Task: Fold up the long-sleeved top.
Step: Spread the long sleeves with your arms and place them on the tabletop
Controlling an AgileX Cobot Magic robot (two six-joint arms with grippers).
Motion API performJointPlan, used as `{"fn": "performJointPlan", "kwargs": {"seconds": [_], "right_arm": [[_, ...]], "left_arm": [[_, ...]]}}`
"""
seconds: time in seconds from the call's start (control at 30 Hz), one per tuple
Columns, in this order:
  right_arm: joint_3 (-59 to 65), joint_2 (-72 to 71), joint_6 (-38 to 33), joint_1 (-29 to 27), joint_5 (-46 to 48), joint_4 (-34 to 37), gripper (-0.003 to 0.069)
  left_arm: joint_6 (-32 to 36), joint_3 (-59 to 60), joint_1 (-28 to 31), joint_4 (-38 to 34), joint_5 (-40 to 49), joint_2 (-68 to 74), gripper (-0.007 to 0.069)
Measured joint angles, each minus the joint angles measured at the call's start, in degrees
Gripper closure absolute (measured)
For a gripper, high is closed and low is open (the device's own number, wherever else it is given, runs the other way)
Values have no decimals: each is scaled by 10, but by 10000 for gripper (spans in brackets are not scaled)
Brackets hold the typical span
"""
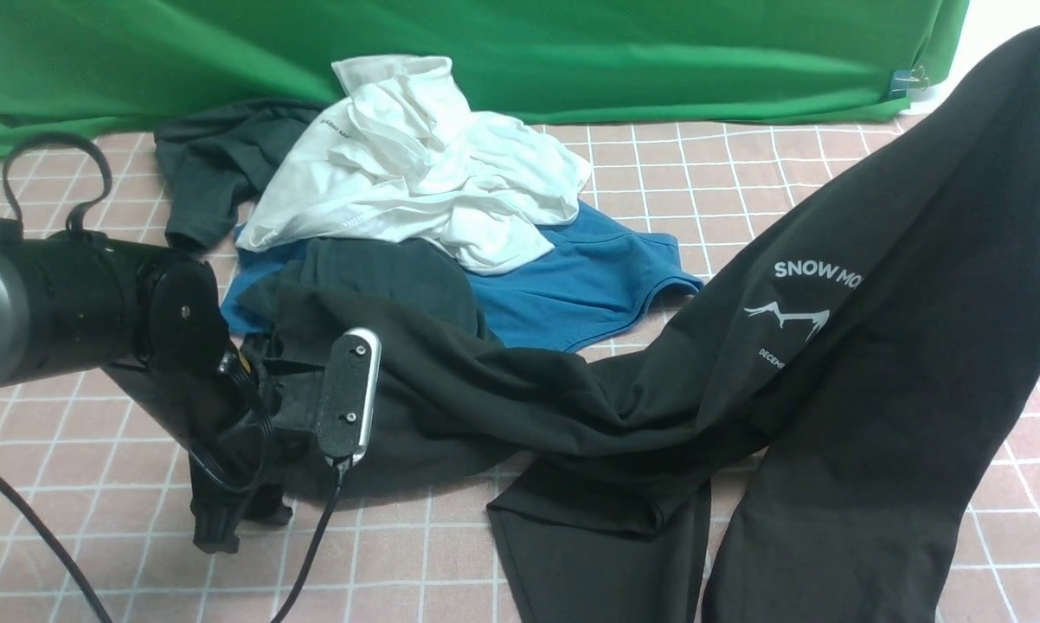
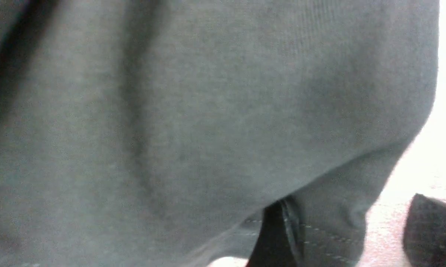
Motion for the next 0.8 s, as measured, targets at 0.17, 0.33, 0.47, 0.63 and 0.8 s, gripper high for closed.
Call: {"fn": "performJointPlan", "kwargs": {"seconds": [0.17, 0.33, 0.47, 0.63, 0.8], "right_arm": [[0, 0, 0, 0, 0, 0, 559], [0, 0, 0, 0, 0, 0, 559], [0, 0, 0, 0, 0, 0, 559], [0, 0, 0, 0, 0, 0, 559], [0, 0, 0, 0, 0, 0, 559]], "left_arm": [[-1, 1, 0, -5, -45, 0, 321], [-8, 1, 0, -7, -72, 2, 482], [-12, 1, 0, -7, -69, 2, 598], [-13, 1, 0, -7, -54, 2, 613], [-15, 1, 0, -9, -6, -3, 613]]}}
